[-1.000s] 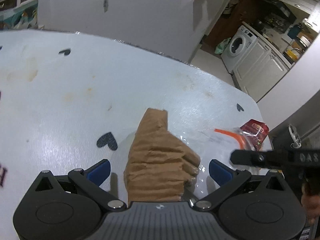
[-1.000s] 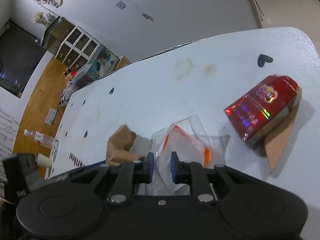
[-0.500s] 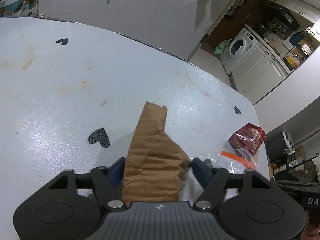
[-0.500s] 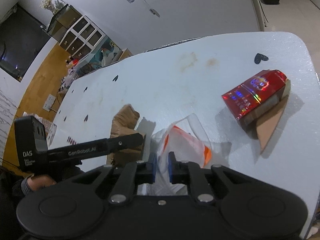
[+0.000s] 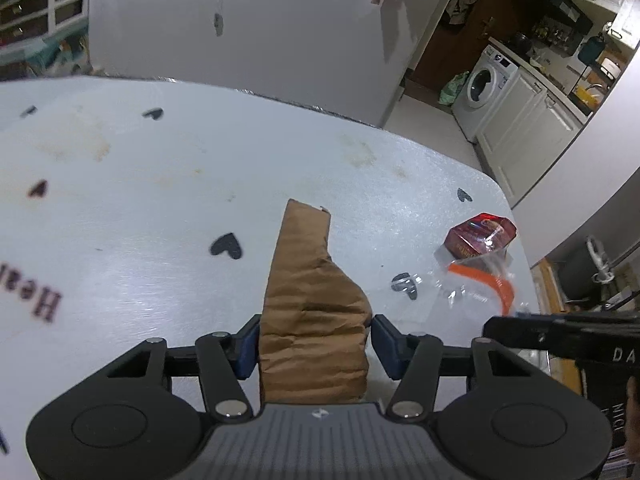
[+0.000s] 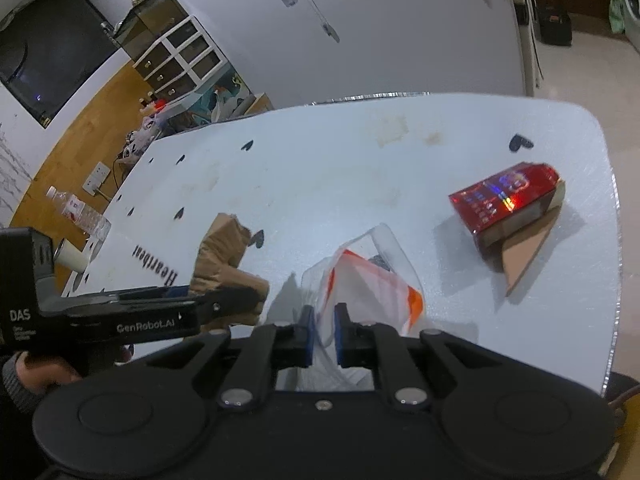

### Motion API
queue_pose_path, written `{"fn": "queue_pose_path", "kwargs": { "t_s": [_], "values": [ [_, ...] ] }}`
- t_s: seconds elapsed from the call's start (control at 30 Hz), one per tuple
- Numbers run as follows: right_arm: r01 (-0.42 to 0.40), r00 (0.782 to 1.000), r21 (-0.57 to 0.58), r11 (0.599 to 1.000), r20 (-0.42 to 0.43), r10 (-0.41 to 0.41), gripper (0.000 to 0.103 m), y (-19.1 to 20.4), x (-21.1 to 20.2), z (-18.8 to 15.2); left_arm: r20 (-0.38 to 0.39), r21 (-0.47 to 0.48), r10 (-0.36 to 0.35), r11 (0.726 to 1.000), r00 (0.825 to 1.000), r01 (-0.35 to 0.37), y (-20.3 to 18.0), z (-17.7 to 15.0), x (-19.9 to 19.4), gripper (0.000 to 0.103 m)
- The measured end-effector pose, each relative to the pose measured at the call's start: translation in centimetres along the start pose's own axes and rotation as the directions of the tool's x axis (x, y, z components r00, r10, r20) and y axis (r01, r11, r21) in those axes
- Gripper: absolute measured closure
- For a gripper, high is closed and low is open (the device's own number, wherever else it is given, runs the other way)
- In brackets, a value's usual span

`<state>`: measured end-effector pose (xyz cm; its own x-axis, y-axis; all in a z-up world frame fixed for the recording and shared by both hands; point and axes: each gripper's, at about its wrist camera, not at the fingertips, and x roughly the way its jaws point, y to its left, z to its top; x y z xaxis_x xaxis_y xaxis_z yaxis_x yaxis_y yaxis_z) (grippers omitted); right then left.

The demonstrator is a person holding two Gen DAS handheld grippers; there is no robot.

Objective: Collect trash
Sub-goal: 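Lift and carry the cardboard and clear bag over the bin with both tools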

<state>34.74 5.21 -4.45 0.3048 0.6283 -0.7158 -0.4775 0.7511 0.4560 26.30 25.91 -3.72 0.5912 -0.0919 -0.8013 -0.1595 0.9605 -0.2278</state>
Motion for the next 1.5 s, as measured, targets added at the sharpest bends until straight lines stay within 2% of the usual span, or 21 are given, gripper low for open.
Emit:
{"fn": "queue_pose_path", "kwargs": {
  "t_s": [0.17, 0.4, 0.8, 1.27, 1.5],
  "values": [
    [0.027, 0.999, -0.052, 0.998, 0.037, -0.025, 0.093, 1.6, -2.1, -0.6, 0.04, 0.012, 0.029, 1.0, 0.999, -0.029, -0.5, -0.7, -2.8, 0.047],
    [0.109, 0.992, -0.108, 0.988, 0.081, -0.101, 0.093, 3.6, -4.6, -1.5, 0.077, 0.013, 0.048, 0.999, 0.996, -0.049, -1.5, -1.9, -5.9, 0.048],
    [0.227, 0.968, -0.168, 0.959, 0.144, -0.204, 0.093, 5.5, -8.0, -3.8, 0.103, 0.026, 0.065, 0.997, 0.993, -0.068, -3.2, -4.4, -9.1, 0.048],
    [0.299, 0.942, -0.133, 0.945, 0.196, -0.271, 0.093, 4.9, -12.2, -7.2, 0.147, 0.078, 0.04, 0.996, 0.988, -0.052, -7.1, -6.9, -11.7, 0.048],
    [0.341, 0.923, -0.095, 0.935, 0.22, -0.315, 0.093, 3.1, -14.9, -8.5, 0.152, 0.116, 0.023, 0.992, 0.988, -0.041, -10.3, -7.9, -12.0, 0.048]
  ]
}}
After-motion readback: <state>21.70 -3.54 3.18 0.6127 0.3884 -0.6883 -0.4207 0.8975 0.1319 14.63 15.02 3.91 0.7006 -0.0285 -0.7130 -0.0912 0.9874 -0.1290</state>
